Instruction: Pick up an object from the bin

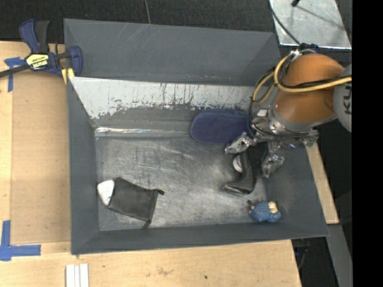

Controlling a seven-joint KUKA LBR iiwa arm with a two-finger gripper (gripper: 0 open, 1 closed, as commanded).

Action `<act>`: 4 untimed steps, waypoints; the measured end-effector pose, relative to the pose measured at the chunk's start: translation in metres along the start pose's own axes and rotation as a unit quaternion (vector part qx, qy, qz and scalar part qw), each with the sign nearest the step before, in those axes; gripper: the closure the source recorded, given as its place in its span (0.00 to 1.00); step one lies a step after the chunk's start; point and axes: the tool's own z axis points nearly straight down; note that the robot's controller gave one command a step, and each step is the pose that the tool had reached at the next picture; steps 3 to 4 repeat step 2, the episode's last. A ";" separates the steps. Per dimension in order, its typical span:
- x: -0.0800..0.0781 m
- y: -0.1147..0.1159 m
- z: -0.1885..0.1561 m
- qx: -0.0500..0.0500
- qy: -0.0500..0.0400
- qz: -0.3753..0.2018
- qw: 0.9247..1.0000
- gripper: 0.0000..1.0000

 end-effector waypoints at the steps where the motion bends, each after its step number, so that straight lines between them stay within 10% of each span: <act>1: -0.002 0.000 -0.002 0.001 -0.002 -0.001 1.000 1.00; 2: 0.010 0.005 -0.164 0.000 0.000 -0.219 0.976 1.00; 4: 0.010 0.005 -0.164 0.000 0.000 -0.219 0.976 1.00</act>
Offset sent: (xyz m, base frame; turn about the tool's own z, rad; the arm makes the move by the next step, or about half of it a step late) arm 0.0000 0.0000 0.0000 0.0000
